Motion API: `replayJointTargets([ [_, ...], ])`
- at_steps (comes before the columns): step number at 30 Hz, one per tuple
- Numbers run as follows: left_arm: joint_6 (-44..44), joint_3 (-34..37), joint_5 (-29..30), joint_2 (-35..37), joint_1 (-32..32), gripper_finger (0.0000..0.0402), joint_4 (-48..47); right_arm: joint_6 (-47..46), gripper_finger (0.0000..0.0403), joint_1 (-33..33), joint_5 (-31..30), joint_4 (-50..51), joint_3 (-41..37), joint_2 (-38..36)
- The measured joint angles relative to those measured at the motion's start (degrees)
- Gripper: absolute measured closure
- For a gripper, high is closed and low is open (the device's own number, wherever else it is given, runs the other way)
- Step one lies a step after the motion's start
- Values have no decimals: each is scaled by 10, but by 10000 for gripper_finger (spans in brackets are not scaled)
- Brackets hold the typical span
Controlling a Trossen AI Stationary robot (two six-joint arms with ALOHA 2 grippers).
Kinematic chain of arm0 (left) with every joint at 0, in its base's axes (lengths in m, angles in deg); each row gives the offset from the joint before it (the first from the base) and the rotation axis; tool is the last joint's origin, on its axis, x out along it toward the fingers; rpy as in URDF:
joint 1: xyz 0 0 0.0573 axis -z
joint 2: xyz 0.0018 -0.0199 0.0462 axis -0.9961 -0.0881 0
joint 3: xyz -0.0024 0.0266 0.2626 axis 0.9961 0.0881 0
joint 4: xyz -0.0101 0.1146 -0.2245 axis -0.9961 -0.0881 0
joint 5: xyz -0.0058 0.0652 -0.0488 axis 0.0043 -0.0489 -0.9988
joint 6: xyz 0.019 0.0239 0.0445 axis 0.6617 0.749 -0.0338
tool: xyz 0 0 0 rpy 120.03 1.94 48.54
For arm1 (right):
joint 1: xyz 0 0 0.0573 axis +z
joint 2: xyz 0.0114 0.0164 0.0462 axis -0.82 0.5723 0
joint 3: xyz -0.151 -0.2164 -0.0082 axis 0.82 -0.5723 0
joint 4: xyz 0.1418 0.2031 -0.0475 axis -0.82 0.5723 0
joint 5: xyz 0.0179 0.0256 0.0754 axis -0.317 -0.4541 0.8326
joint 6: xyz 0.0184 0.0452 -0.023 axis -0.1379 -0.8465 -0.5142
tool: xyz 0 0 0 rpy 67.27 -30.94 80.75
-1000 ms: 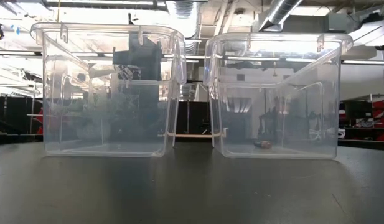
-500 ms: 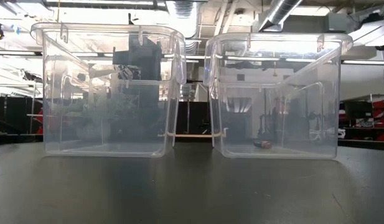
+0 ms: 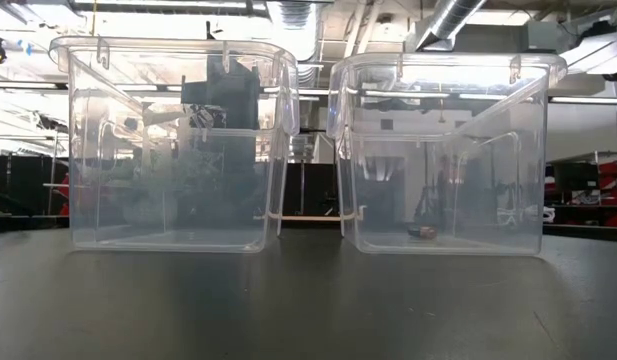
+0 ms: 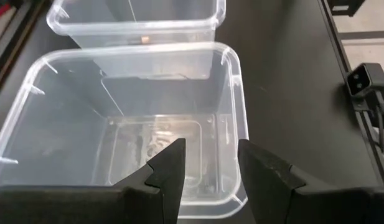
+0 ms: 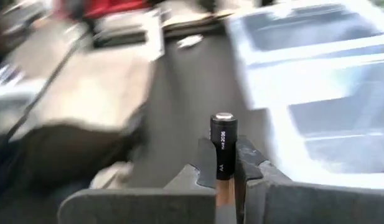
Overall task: Sort batteries
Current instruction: Put the top brown battery into the right transparent bin
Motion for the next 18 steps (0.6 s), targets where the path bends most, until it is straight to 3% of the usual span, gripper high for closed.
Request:
replayJointTargets([
  [4, 11, 0, 19, 0, -2, 258, 12, 16, 379, -116, 10, -16, 0, 4],
  [10, 7, 0, 23, 0, -12, 258, 14, 121, 377, -285, 156, -29, 0, 21],
  [14, 5, 0, 23, 0, -12, 258, 15, 161, 357, -352, 212, -21, 0, 23],
  [18, 5, 0, 23, 0, -12, 258, 15, 176, 304, -388, 231, -3, 0, 21],
])
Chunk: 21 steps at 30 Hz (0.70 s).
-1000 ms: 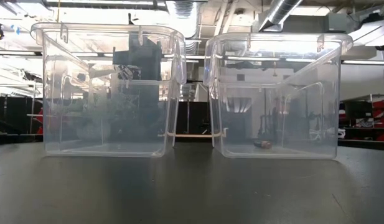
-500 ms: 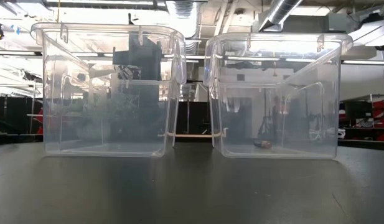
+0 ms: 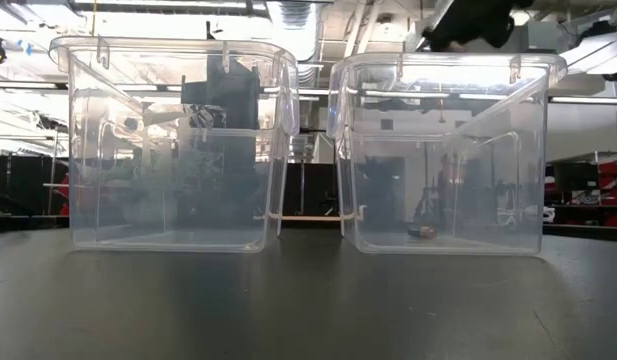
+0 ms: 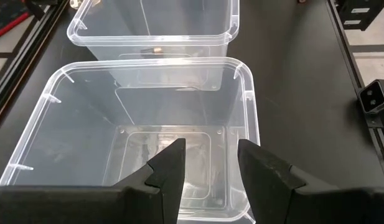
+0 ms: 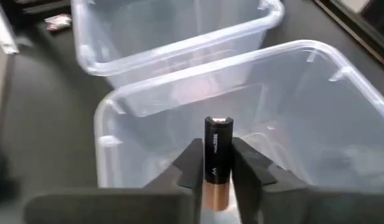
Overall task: Sort batteries
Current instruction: Put the top brown battery into the right transparent bin, then put the brown battery into the right transparent bin
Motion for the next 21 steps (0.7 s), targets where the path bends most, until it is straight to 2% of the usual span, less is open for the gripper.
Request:
replayJointTargets([
  [6, 6, 0, 0, 0, 0, 258, 0, 5, 190, -19, 4, 1, 0, 0],
  [9, 8, 0, 0, 0, 0, 258, 0, 16, 151, -11, 4, -9, 0, -1],
  [13, 9, 0, 0, 0, 0, 258, 0, 23, 140, 33, 4, -10, 4, -9],
  [17, 9, 0, -1, 0, 0, 258, -1, 15, 139, 106, -6, -6, 18, -15],
  [21, 9, 0, -1, 0, 0, 258, -1, -47, 139, 192, -11, 18, 35, -14],
])
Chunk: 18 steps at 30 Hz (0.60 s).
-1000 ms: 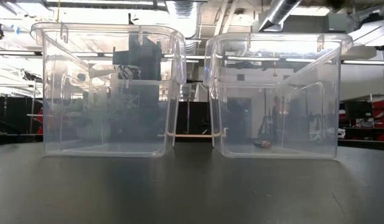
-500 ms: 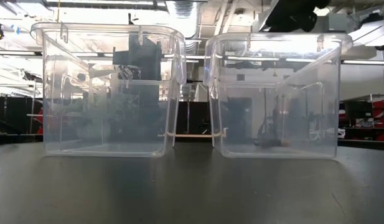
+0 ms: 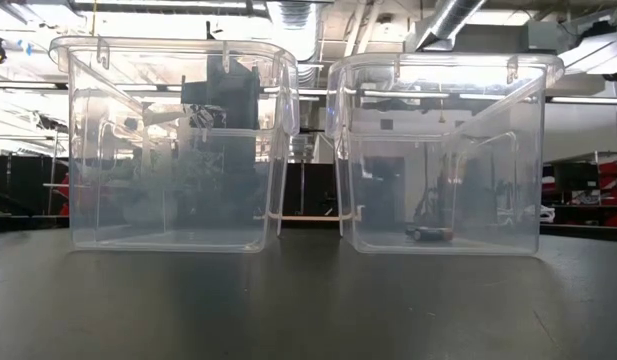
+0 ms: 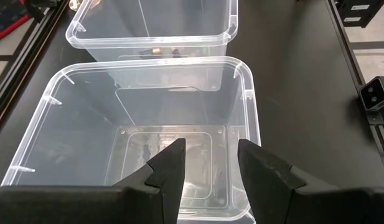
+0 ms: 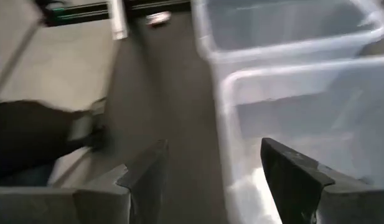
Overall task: Sort batteries
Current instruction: Put the brown battery into the right transparent bin
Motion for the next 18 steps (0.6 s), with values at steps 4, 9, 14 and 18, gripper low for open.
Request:
replayJointTargets([
  [4, 0, 0, 0, 0, 0, 258, 0, -149, 139, 79, 0, 71, -2, 22],
  [9, 7, 0, -1, 0, 0, 258, -1, -336, 139, 171, 27, 129, -3, 95],
  [14, 15, 0, -1, 0, -1, 258, 0, -433, 139, 230, 70, 119, -1, 186],
  [18, 14, 0, 0, 0, -1, 258, 0, -468, 139, 254, 101, 120, 19, 247],
])
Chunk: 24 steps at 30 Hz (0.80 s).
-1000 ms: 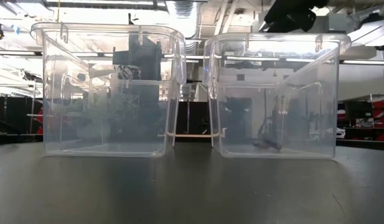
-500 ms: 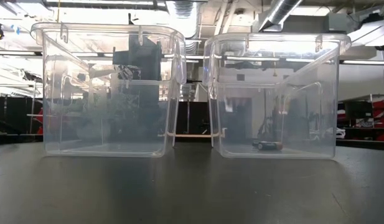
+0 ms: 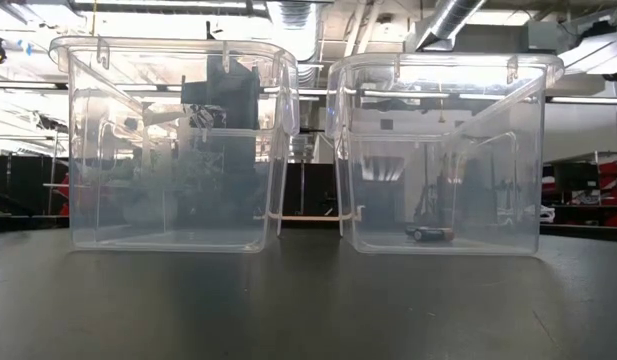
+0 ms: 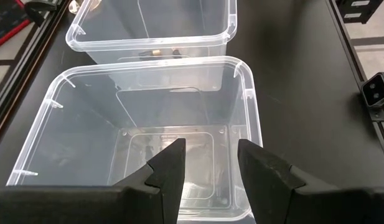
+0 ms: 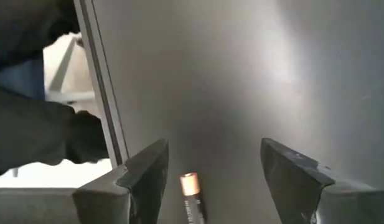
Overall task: Sort batteries
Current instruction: Put the brown battery into the right transparent bin
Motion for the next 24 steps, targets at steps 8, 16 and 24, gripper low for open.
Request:
replayJointTargets([
  [8, -7, 0, 0, 0, 0, 258, 1, -4, 142, 17, 79, 15, 48, 86],
  [16, -7, 0, 0, 0, 0, 258, 1, -6, 172, 16, 148, 33, 68, 138],
  [24, -8, 0, 1, 0, 0, 258, 1, -5, 175, 11, 191, 34, 70, 173],
])
